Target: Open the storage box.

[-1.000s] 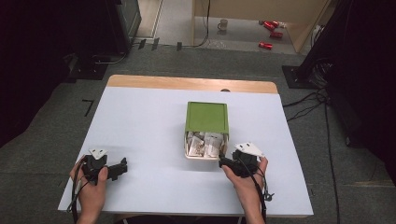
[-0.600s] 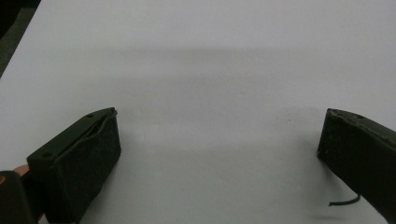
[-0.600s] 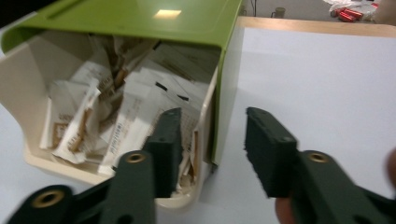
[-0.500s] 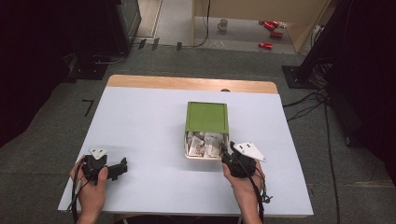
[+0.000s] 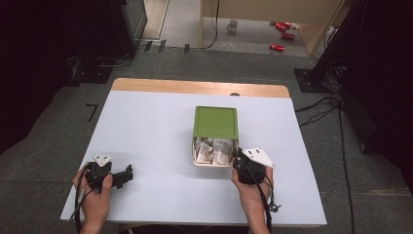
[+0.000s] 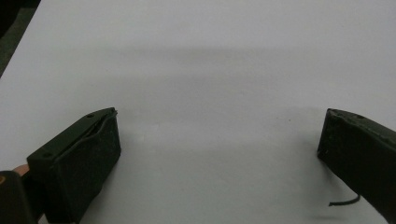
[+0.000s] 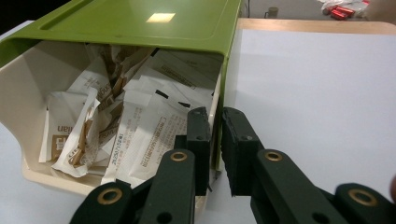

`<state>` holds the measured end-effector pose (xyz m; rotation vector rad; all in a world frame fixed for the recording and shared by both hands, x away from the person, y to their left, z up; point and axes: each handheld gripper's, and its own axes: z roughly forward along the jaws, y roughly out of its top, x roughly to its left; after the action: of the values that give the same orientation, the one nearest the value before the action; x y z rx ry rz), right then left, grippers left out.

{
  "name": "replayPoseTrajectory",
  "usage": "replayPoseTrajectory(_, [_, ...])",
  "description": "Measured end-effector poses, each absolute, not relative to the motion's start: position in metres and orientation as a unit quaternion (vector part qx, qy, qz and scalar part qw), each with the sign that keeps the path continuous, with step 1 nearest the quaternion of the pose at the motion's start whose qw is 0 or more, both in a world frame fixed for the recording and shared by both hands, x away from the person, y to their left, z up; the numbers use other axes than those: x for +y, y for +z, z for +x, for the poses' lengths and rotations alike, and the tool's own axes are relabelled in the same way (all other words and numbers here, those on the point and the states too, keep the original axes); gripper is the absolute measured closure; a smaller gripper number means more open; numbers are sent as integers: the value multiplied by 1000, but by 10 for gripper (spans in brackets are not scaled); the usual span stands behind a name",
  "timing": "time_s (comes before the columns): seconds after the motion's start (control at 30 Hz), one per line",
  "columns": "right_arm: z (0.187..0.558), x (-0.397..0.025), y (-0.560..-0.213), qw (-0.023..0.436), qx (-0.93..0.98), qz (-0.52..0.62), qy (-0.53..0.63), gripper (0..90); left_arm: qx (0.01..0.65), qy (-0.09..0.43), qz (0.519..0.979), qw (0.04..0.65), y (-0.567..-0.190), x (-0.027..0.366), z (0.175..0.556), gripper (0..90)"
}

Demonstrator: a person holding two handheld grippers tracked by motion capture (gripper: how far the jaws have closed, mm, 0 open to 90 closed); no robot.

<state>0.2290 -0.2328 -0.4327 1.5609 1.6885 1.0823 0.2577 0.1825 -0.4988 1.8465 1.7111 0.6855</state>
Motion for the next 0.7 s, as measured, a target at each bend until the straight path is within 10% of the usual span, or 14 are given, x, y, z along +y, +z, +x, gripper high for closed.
replayPoseTrajectory(0.7, [217,-231,-429,283,621,603,414,879,633,253,683,263,-499,182,258,0])
